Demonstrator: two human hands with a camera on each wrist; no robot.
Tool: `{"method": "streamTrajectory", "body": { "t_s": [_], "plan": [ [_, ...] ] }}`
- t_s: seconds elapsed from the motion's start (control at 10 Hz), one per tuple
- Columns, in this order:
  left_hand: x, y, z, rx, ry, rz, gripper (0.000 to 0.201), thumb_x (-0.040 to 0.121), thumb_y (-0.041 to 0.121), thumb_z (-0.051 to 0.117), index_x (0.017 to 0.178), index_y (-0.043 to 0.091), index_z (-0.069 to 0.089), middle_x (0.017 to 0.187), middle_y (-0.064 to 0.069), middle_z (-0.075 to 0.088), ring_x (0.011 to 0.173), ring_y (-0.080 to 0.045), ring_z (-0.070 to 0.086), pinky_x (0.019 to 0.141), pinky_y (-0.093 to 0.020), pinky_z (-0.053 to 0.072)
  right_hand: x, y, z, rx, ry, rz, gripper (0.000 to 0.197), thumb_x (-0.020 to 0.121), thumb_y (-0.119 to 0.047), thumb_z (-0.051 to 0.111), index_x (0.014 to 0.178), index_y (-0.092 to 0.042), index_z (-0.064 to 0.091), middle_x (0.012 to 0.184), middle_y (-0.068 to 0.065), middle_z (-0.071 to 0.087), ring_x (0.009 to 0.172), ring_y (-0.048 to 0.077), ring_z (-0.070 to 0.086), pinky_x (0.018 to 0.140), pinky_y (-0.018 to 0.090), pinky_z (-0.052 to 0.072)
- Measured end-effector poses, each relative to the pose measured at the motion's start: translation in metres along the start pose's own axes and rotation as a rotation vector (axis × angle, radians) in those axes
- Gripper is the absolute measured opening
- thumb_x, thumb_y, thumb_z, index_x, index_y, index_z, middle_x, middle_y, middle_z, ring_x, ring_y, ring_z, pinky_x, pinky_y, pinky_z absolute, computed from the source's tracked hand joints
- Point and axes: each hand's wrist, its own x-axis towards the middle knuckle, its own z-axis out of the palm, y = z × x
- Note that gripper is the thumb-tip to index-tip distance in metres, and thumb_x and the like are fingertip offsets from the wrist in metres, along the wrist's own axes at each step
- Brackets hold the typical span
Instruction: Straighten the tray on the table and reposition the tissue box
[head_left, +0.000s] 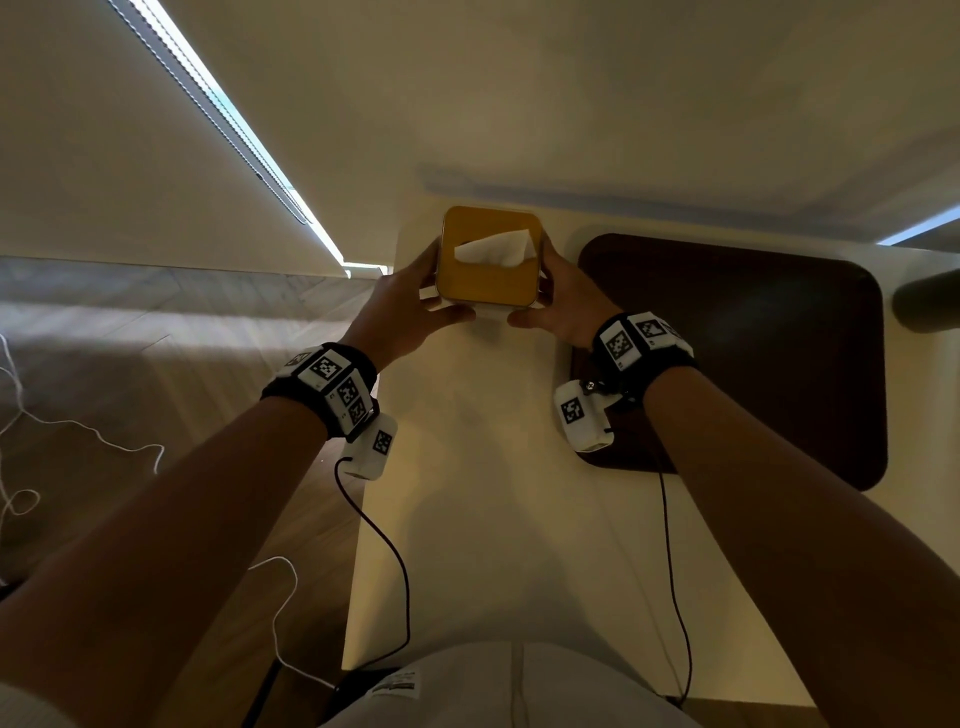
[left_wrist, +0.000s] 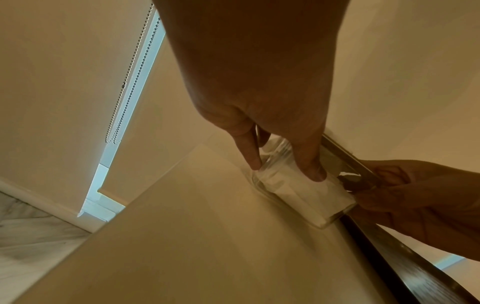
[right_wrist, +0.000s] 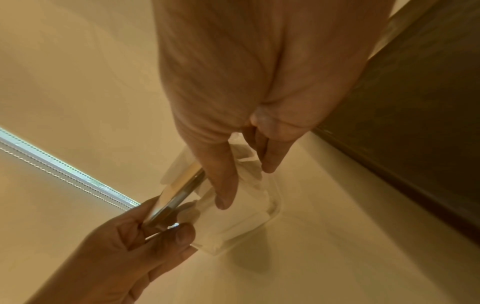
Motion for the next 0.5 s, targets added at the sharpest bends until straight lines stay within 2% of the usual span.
{"method": "streamTrajectory", "body": {
  "t_s": [0.1,0.2,0.3,0.4,0.5],
  "plan": [
    [-0.002,0.003,0.000,-0.011,-0.002,-0.017,0.091,0.079,0.026,0.083,0.155,0.029,0.032,0.128,0.012,0.060,0.112,0.014,0.055,0.081,-0.004,0.047,-0.002,-0.004,0.001,-0.028,0.001,0.015,0.119,0.072,-0.009,0.084,0.154,-0.027,-0.001,0.149,0.005,0.044,0.133,0.020,0.047,0.108,0.044,0.043],
    [-0.007,0.002,0.000,0.024,-0.011,-0.027,0.098,0.078,0.040,0.082,0.157,0.028,0.026,0.142,0.003,0.057,0.126,-0.006,0.057,0.095,-0.018,0.051,-0.008,-0.004,0.002,-0.051,0.022,0.076,0.128,0.068,-0.013,0.088,0.154,-0.024,-0.007,0.157,0.007,0.032,0.139,0.022,0.038,0.112,0.044,0.038],
    [-0.020,0.005,-0.002,0.102,-0.033,-0.068,0.105,0.078,0.058,0.072,0.160,0.025,0.016,0.155,-0.010,0.045,0.136,-0.020,0.050,0.106,-0.037,0.049,-0.030,-0.009,0.004,-0.093,0.059,0.099,0.122,0.071,-0.015,0.086,0.154,-0.021,-0.003,0.160,0.008,0.022,0.142,0.022,0.032,0.113,0.037,0.034],
    [-0.042,-0.002,0.002,0.160,-0.008,-0.039,0.099,0.085,0.056,0.066,0.161,0.023,0.010,0.159,-0.013,0.037,0.137,-0.025,0.049,0.104,-0.032,0.045,-0.060,0.004,0.006,-0.103,0.110,0.067,0.104,0.080,-0.019,0.078,0.155,-0.021,0.006,0.160,0.006,0.024,0.143,0.020,0.031,0.112,0.032,0.031],
    [-0.043,0.337,-0.089,0.278,0.474,0.500,0.097,0.085,0.061,0.061,0.160,0.024,0.012,0.157,-0.014,0.039,0.135,-0.026,0.051,0.104,-0.037,0.048,-0.228,-0.212,-0.208,-0.260,0.498,-0.627,0.088,0.086,-0.020,0.072,0.154,-0.019,0.016,0.157,0.006,0.030,0.142,0.023,0.034,0.114,0.039,0.032]
  ]
}}
